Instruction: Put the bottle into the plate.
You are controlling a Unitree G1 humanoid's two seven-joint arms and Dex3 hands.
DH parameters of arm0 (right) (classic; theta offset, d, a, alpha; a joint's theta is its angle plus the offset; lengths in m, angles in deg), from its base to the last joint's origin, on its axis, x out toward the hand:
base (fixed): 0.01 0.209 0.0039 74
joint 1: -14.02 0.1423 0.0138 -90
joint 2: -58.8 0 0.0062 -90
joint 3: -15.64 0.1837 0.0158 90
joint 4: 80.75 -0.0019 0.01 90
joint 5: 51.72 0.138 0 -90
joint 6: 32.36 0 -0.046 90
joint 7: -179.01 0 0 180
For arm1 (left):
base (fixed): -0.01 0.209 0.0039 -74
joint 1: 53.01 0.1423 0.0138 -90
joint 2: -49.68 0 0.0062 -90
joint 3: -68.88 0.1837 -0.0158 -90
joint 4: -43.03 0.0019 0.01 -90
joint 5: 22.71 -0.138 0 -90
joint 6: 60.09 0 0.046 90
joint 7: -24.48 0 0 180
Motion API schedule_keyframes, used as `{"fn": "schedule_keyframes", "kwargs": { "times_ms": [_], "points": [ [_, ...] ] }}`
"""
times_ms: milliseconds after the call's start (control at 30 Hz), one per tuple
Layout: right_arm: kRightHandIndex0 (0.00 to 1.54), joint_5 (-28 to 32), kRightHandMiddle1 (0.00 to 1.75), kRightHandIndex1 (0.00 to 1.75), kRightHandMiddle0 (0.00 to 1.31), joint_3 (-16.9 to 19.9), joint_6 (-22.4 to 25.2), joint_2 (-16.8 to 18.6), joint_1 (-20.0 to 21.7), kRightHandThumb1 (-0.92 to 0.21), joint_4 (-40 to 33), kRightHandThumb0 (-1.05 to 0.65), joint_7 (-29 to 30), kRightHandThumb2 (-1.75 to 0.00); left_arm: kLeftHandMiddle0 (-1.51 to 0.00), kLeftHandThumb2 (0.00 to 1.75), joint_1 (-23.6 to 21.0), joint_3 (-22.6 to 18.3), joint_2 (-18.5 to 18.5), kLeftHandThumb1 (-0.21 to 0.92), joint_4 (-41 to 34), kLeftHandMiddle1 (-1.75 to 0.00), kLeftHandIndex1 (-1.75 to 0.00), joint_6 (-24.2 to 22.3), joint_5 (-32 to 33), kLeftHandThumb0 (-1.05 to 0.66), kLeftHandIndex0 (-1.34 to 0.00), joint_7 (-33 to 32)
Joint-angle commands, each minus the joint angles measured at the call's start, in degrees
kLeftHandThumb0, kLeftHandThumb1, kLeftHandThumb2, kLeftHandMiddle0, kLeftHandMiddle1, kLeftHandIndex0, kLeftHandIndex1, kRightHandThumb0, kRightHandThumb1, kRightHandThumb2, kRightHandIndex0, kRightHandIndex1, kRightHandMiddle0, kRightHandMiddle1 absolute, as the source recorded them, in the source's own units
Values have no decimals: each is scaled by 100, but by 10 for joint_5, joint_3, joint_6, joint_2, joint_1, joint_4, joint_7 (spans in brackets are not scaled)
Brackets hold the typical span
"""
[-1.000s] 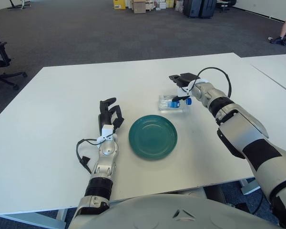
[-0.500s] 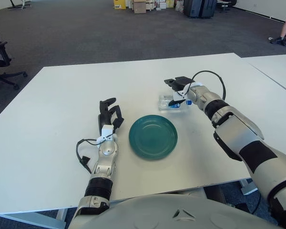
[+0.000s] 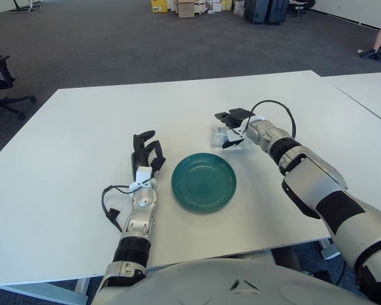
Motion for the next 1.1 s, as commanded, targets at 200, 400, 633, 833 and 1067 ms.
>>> {"fn": "schedule_keyframes", "kwargs": {
  "times_ms": [200,400,633,833,1067],
  "points": [
    [5,-21,1,1,1,-22,2,9,0,-92,6,-105,11,-27,-46,76,-2,1,0,92,-5,-56,-111,7,-2,-59,-25,-2],
    [5,-36,1,1,0,-36,1,9,-4,-92,8,-105,18,-29,-46,76,1,2,-2,92,-9,-56,-111,11,-5,-59,-25,-2],
    [5,-46,0,1,0,-48,0,6,-9,-92,10,-105,22,-31,-45,76,3,2,-2,92,-11,-56,-111,14,-6,-58,-25,-3],
    [6,-51,0,1,0,-54,3,4,-16,-92,11,-103,27,-31,-46,75,3,1,-1,92,-12,-57,-111,13,-6,-58,-26,-4],
    [8,-52,0,2,0,-59,7,3,-29,-92,14,-102,29,-31,-47,75,5,1,0,92,-14,-57,-111,12,-4,-58,-26,-4]
  ]
}}
